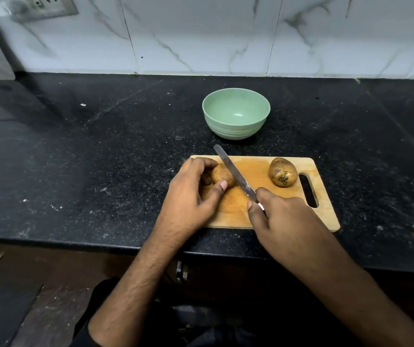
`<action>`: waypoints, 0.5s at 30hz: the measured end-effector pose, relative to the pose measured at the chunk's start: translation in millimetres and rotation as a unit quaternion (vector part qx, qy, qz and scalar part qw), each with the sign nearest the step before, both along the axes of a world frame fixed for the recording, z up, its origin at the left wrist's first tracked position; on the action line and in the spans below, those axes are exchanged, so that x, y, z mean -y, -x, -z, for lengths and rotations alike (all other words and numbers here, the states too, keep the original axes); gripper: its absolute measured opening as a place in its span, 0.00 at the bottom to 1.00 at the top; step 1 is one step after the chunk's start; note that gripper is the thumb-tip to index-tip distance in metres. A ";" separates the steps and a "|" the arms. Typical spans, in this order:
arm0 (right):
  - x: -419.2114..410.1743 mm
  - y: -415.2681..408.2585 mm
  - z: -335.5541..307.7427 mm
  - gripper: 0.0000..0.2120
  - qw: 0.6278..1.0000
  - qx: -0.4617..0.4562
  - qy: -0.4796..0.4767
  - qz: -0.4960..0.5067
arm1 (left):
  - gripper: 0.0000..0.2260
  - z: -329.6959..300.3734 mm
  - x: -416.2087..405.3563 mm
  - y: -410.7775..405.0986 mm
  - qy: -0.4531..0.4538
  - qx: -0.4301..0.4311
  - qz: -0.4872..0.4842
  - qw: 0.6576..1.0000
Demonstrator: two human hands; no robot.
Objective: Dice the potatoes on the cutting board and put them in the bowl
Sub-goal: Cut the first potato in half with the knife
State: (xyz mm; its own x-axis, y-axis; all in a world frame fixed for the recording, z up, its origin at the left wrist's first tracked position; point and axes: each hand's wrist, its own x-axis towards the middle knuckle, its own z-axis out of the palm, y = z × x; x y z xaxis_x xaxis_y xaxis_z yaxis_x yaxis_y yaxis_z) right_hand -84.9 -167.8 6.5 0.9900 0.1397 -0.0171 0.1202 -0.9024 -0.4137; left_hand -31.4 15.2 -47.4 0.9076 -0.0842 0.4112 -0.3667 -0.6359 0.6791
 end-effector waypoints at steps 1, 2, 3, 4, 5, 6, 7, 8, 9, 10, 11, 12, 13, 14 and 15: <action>0.7 0.1 -0.3 0.08 1.000 -0.005 -0.007 -0.001 | 0.15 -0.6 0.1 -0.2 -0.002 0.002 0.006 1.000; 1.2 0.2 -0.7 0.08 1.000 -0.009 -0.014 -0.002 | 0.16 -0.7 0.4 -0.3 -0.006 0.006 0.012 1.000; 1.6 0.4 -1.2 0.09 1.000 -0.013 -0.018 -0.003 | 0.16 -0.8 0.8 0.1 -0.013 0.010 0.015 1.000; 1.9 0.6 -2.3 0.10 1.000 -0.017 -0.020 -0.006 | 0.15 -0.7 1.3 0.4 -0.020 0.015 0.018 1.000; 2.2 0.8 -4.0 0.10 1.000 -0.022 -0.019 -0.008 | 0.14 -0.7 1.9 1.1 -0.026 0.018 0.020 0.999; 2.3 0.7 -6.4 0.11 0.999 -0.027 -0.016 -0.011 | 0.14 -0.6 2.5 1.6 -0.030 0.020 0.019 0.999; 2.4 0.4 -8.9 0.11 0.999 -0.032 -0.014 -0.014 | 0.13 -0.8 3.2 2.2 -0.034 0.021 0.016 0.999; 2.0 0.0 -11.2 0.11 0.999 -0.036 -0.012 -0.017 | 0.13 -0.9 3.8 2.7 -0.039 0.022 0.012 0.999; 1.5 -0.1 -13.1 0.12 0.999 -0.038 -0.008 -0.020 | 0.13 -1.2 4.5 2.9 -0.043 0.024 0.009 0.999; 0.8 0.0 -14.6 0.12 0.999 -0.039 -0.002 -0.023 | 0.13 -1.5 5.0 3.2 -0.046 0.025 0.008 0.999; -0.2 0.3 -15.4 0.11 0.999 -0.042 0.002 -0.025 | 0.13 -1.8 5.4 3.5 -0.048 0.026 0.008 0.999; -1.0 0.6 -15.8 0.11 0.999 -0.045 0.004 -0.025 | 0.13 -2.2 5.7 3.8 -0.047 0.025 0.008 0.999; -1.6 1.1 -16.1 0.11 0.998 -0.050 0.004 -0.024 | 0.13 -2.5 5.9 4.0 -0.047 0.026 0.009 0.999; -1.9 1.5 -16.5 0.10 0.998 -0.055 0.004 -0.023 | 0.13 -2.4 5.8 3.8 -0.046 0.027 0.009 0.999; -2.0 1.9 -17.3 0.10 0.998 -0.059 0.006 -0.022 | 0.13 -2.2 5.8 3.8 -0.044 0.026 0.008 0.999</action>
